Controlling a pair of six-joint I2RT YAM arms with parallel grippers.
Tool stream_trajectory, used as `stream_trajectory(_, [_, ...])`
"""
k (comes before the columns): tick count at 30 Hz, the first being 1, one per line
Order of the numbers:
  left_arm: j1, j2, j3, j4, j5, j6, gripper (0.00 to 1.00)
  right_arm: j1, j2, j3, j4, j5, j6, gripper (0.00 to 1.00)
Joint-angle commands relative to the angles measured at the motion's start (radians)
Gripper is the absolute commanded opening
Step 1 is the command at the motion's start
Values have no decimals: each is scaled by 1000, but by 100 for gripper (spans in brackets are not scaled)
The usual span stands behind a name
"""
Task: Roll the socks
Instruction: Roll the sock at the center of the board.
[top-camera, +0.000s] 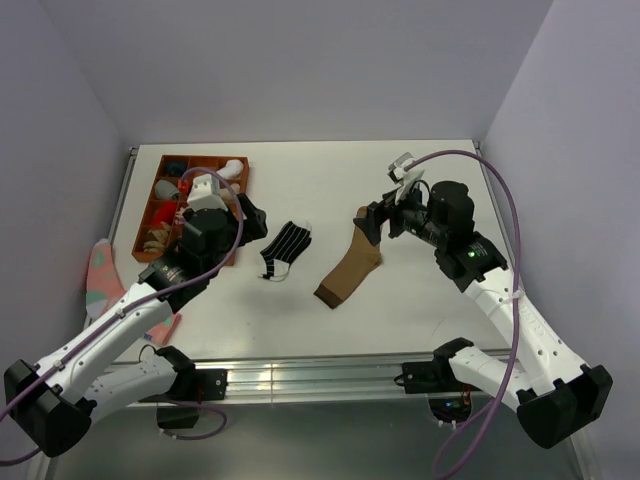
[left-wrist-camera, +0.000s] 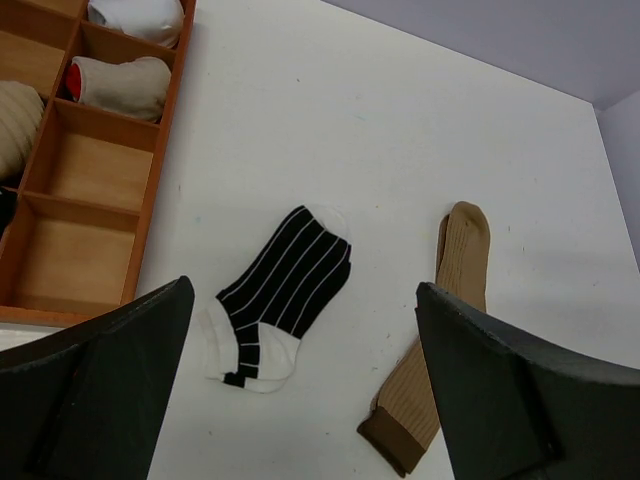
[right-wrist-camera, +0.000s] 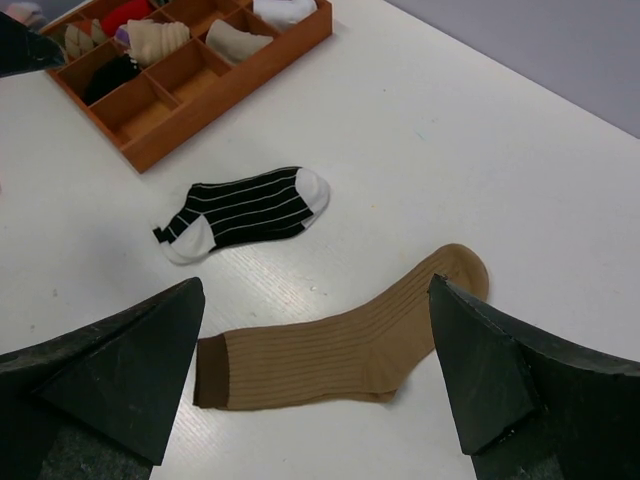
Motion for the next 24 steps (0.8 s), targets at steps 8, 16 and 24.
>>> stream_trajectory(8, [-2, 10, -1, 28, 28, 13, 100, 4, 42, 72, -116, -20, -61, 95])
stream_trajectory(16, [0, 36, -22, 42, 10, -41, 100, 191, 239, 79, -266, 165, -90, 81])
stream_trajectory(24, [38, 71, -47, 79, 38, -98, 98, 378, 416, 60, -282, 178, -104, 68])
